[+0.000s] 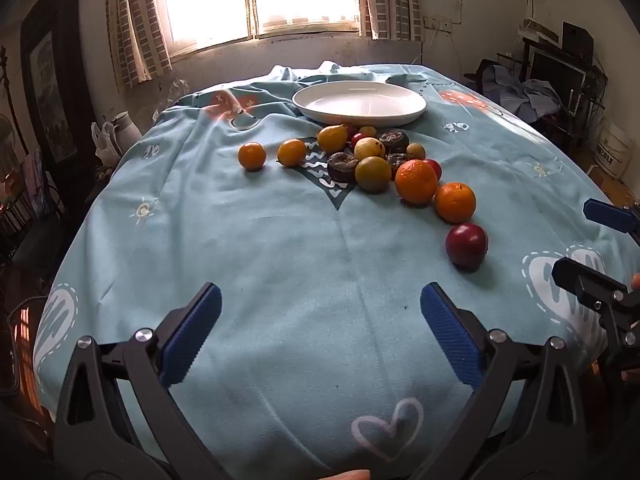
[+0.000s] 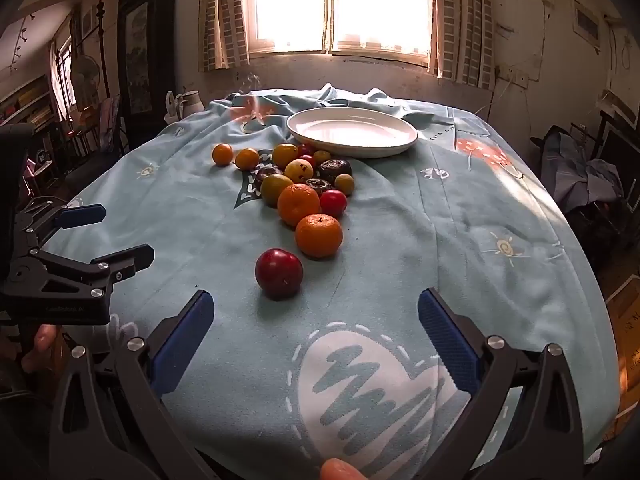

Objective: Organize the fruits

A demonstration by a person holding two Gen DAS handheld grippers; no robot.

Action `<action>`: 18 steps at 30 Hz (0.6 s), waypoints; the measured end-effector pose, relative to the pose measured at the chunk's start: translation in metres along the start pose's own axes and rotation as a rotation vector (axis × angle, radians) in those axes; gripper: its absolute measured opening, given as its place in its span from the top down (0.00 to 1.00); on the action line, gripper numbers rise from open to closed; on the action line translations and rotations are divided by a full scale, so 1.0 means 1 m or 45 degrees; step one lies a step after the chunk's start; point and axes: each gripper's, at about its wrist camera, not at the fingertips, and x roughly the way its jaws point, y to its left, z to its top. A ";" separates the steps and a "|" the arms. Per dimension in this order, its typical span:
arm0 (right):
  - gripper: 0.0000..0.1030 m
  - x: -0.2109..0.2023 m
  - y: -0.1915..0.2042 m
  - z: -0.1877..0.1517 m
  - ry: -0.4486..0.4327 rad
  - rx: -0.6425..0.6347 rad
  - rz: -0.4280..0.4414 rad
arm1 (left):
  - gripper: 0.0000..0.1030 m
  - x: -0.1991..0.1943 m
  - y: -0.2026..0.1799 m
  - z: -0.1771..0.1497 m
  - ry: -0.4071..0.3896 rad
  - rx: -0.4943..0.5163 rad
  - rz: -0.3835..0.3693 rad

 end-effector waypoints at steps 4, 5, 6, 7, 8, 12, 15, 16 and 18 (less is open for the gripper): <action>0.01 0.001 0.000 0.000 0.005 0.000 -0.003 | 0.02 0.000 0.000 0.000 0.004 0.002 0.007; 0.01 0.001 0.000 0.000 0.005 0.001 -0.004 | 0.02 0.001 0.000 0.000 0.006 0.001 0.009; 0.01 0.001 0.000 0.000 0.005 0.002 -0.004 | 0.02 0.001 0.000 0.000 0.007 0.000 0.010; 0.01 0.001 0.001 0.000 0.006 0.003 -0.004 | 0.02 0.001 0.000 0.000 0.007 -0.002 0.011; 0.01 0.000 0.001 0.000 0.005 0.004 -0.006 | 0.02 0.001 0.001 -0.001 0.007 -0.004 0.010; 0.01 0.001 0.002 0.000 0.013 0.000 -0.001 | 0.02 0.004 0.002 -0.001 0.013 -0.009 0.006; 0.01 -0.001 0.003 0.000 0.013 0.000 -0.002 | 0.02 0.005 -0.001 -0.001 0.018 -0.013 0.009; 0.01 -0.002 0.003 0.000 0.013 -0.001 -0.001 | 0.02 0.005 0.003 -0.002 0.017 -0.017 0.004; 0.01 0.003 0.002 -0.001 0.012 -0.002 -0.002 | 0.02 0.004 0.003 -0.002 0.016 -0.017 0.007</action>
